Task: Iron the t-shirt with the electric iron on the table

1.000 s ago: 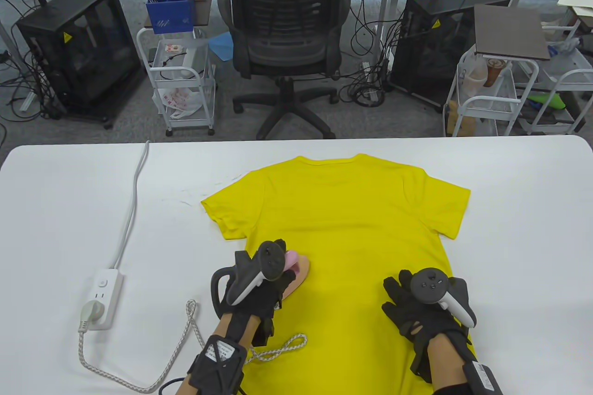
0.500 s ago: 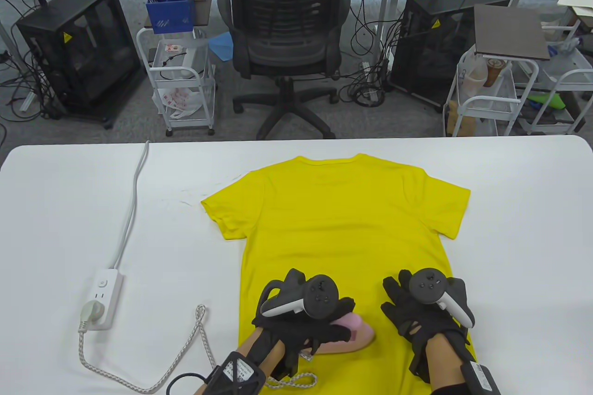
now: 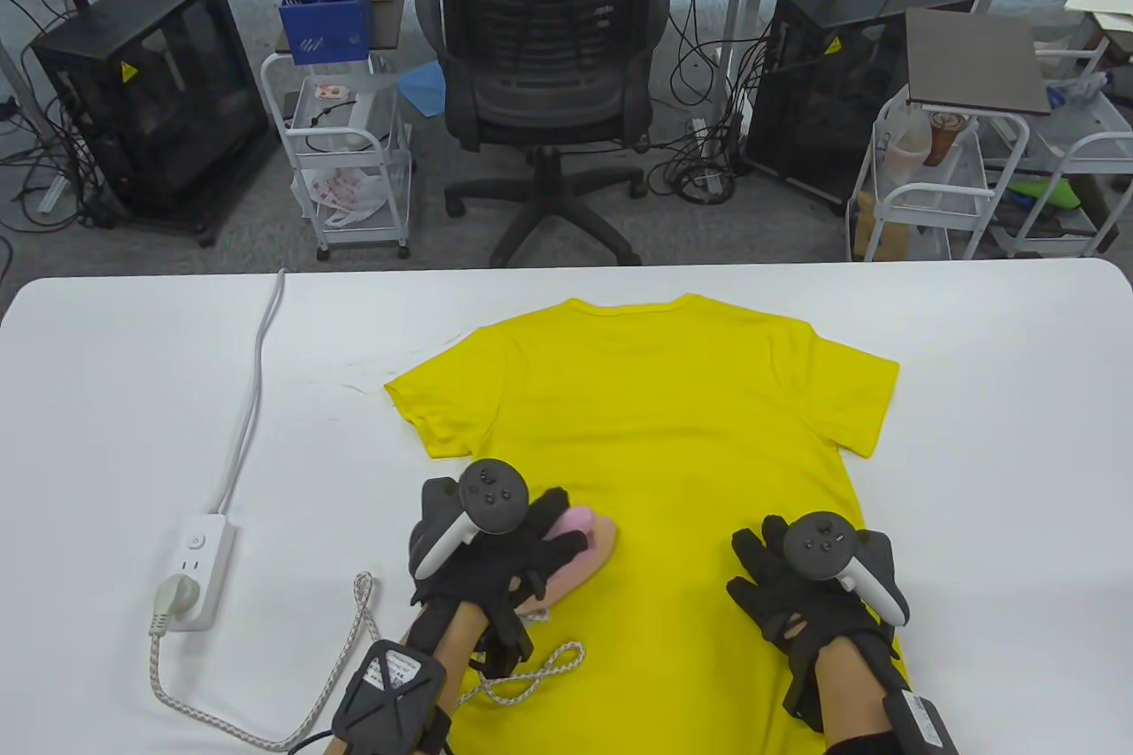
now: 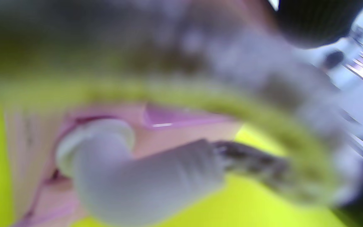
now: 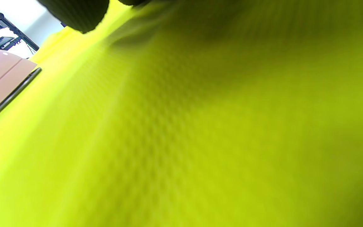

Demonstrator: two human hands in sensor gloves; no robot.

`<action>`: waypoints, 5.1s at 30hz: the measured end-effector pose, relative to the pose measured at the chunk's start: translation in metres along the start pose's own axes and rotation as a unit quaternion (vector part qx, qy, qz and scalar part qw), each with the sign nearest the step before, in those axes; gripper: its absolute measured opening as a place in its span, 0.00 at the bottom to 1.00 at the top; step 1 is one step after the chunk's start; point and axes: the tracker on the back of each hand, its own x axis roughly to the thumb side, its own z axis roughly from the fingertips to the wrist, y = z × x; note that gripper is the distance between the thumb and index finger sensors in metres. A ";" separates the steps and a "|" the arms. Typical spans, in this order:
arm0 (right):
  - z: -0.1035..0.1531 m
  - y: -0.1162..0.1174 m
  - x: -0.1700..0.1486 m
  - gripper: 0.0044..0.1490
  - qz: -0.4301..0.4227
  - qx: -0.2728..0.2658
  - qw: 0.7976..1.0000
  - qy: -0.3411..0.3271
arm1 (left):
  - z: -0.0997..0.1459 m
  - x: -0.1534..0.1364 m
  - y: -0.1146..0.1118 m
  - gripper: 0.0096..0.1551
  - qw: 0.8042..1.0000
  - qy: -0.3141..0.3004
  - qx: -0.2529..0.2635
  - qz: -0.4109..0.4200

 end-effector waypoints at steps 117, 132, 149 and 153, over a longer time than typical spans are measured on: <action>0.001 -0.001 -0.003 0.42 -0.002 -0.002 1.000 0.004 | 0.008 -0.019 0.014 0.45 0.989 0.091 0.093 -0.065; 0.000 0.000 -0.003 0.42 0.003 -0.002 1.000 0.007 | 0.018 0.078 -0.052 0.43 0.968 -0.144 -0.028 -0.202; 0.000 -0.001 -0.004 0.42 0.001 -0.001 1.000 0.007 | 0.004 0.030 -0.022 0.43 0.991 -0.087 0.001 -0.103; 0.000 -0.001 -0.004 0.42 0.000 -0.001 1.000 0.007 | 0.010 0.061 -0.042 0.42 0.973 -0.159 -0.049 -0.161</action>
